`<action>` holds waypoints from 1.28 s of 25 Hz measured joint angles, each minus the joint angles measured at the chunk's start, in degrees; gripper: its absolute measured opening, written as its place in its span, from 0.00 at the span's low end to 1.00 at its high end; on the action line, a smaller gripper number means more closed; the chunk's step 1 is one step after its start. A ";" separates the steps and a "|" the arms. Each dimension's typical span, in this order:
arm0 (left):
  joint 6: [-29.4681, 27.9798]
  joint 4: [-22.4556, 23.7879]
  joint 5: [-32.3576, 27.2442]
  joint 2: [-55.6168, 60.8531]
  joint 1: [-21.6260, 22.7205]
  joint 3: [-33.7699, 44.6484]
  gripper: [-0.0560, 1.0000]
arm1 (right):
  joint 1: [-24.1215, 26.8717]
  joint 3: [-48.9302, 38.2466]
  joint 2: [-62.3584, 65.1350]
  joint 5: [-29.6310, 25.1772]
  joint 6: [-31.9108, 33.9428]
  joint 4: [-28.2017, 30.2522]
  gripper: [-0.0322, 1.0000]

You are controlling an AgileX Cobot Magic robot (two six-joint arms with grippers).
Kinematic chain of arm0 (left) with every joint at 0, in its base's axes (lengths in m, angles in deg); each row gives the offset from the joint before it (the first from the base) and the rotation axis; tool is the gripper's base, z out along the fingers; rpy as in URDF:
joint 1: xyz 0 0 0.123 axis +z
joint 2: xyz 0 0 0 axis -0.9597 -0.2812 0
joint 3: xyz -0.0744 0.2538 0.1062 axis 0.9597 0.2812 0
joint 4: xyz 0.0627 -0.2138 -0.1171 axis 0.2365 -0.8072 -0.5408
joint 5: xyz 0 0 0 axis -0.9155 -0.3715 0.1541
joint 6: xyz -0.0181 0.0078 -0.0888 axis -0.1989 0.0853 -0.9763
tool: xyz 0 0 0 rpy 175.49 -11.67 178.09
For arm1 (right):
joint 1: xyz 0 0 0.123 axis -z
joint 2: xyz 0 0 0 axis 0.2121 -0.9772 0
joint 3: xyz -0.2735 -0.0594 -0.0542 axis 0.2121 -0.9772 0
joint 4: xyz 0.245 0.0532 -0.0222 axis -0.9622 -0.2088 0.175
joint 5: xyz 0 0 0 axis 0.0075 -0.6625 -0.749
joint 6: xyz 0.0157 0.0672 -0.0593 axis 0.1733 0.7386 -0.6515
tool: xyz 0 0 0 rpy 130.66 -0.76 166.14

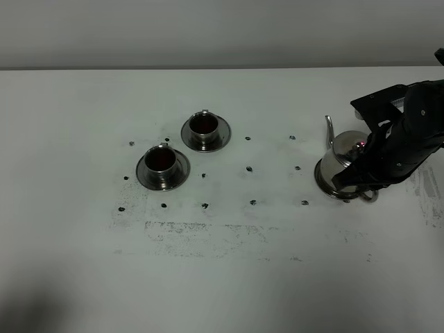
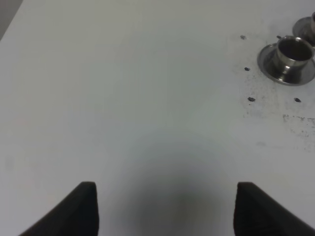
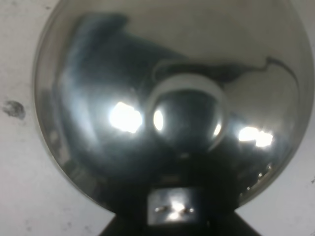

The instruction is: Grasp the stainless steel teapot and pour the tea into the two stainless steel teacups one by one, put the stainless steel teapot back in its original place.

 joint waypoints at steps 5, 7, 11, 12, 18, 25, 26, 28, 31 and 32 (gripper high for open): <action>0.00 0.00 0.00 0.00 0.00 0.00 0.59 | 0.00 0.00 0.00 0.59 0.00 0.00 0.46; 0.00 0.00 0.00 0.00 0.00 0.00 0.59 | 0.00 0.00 0.33 1.17 -0.22 0.00 0.56; 0.00 0.00 0.00 0.00 0.00 0.00 0.59 | 0.00 0.00 3.43 1.53 -0.48 0.00 0.68; 0.00 0.00 0.00 0.00 0.00 0.00 0.59 | 0.00 0.00 4.72 1.53 -0.48 0.00 0.69; 0.00 0.00 0.00 0.00 0.00 0.00 0.59 | 0.46 -0.22 13.87 -4.12 -0.48 -0.31 0.67; 0.00 0.00 0.00 0.00 0.00 0.00 0.59 | 5.49 -9.39 33.86 -6.09 -0.48 -0.32 0.54; 0.00 0.00 0.00 0.00 0.00 0.00 0.59 | 5.93 -11.03 37.20 -6.30 -0.48 0.00 0.52; 0.00 0.00 0.00 0.00 0.00 0.00 0.59 | 6.26 -14.72 43.10 -6.71 -0.48 0.00 0.47; 0.00 0.00 0.00 0.00 0.00 0.00 0.59 | 6.26 -18.78 50.84 -7.42 -0.48 -1.49 0.42; 0.00 0.00 0.00 0.00 0.00 0.00 0.59 | 6.26 -19.99 53.21 -7.81 -0.48 -2.10 0.40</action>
